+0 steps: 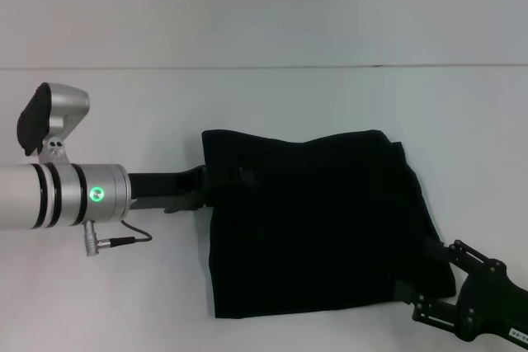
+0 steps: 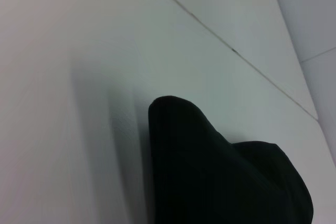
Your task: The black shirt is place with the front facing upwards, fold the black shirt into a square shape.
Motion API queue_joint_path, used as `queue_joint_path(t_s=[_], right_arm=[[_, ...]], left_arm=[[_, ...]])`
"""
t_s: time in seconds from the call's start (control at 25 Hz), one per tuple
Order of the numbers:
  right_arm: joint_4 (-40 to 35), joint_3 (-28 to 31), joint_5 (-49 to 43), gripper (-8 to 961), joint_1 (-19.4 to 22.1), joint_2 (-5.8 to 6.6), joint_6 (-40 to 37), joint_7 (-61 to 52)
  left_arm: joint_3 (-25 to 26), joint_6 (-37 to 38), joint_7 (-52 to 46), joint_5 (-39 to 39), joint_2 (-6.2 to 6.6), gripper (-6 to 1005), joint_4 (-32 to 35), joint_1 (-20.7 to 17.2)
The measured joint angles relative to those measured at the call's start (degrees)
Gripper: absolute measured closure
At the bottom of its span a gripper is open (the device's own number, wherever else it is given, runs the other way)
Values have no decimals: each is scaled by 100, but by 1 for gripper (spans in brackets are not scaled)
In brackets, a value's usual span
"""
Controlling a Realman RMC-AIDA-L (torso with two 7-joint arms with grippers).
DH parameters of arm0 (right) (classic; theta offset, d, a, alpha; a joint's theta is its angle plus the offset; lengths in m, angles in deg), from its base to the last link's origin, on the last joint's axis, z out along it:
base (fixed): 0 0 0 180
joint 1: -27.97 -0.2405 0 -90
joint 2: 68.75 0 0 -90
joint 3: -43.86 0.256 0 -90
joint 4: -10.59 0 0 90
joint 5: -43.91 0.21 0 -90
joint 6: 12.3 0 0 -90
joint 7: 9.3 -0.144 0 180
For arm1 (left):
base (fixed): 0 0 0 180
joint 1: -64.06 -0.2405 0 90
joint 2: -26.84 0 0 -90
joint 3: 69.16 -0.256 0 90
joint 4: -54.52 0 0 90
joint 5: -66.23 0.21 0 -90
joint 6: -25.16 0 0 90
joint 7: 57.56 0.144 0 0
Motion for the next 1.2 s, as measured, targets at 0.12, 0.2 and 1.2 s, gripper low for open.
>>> queue_joint_path(t_s=[0.12, 0.2, 1.2], right_arm=[[0, -1, 0, 19, 6, 0, -8, 0], [0, 0, 0, 19, 6, 0, -12, 0], [0, 67, 45, 19, -82, 0, -25, 0]], left_arm=[[-41, -27, 85, -3, -3, 84, 11, 10], [-63, -42, 138, -3, -4, 125, 12, 15], [51, -394, 369, -73, 54, 946, 71, -49]])
